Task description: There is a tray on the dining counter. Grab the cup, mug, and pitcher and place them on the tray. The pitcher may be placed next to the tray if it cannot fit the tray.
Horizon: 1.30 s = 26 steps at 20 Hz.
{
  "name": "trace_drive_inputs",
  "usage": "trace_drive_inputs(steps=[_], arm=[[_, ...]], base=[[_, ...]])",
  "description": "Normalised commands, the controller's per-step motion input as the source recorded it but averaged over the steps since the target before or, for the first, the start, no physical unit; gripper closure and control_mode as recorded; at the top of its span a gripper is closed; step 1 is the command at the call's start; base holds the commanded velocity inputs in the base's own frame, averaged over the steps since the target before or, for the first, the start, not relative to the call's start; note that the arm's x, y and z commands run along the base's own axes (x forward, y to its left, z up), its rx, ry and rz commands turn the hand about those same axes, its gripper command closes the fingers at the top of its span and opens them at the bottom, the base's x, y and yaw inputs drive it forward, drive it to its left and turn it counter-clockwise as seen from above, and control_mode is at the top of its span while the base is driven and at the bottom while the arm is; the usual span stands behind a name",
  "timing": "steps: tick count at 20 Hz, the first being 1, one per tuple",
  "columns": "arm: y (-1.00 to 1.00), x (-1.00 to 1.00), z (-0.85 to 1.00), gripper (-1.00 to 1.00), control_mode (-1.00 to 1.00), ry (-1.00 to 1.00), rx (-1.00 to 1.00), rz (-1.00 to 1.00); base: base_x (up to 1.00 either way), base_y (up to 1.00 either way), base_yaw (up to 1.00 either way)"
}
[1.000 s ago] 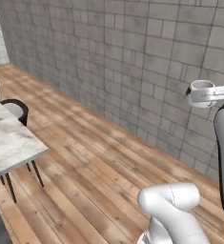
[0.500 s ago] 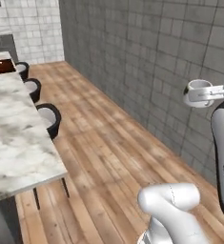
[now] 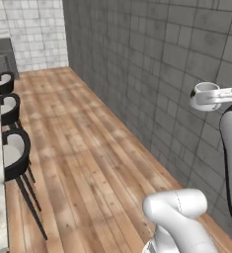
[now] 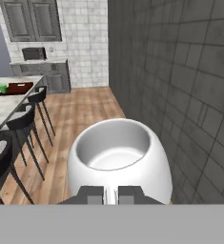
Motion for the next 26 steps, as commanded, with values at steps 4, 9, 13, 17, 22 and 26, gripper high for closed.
trace_drive_inputs(steps=[4,9,13,17,22,26], arm=[[0.0,0.0,0.0,1.0,1.0,0.0,0.0,0.0],[0.0,0.0,0.0,1.0,1.0,0.0,0.0,0.0],[0.0,0.0,0.0,1.0,1.0,0.0,0.0,0.0],[0.0,0.0,0.0,1.0,1.0,0.0,0.0,0.0],[0.0,0.0,0.0,1.0,1.0,0.0,0.0,0.0],[0.0,0.0,0.0,1.0,1.0,0.0,0.0,0.0]], base=[[1.0,0.0,0.15],[1.0,0.05,0.28],[1.0,-0.24,0.22],[1.0,-0.46,0.08],[1.0,-0.49,0.08],[1.0,-0.34,0.08]])
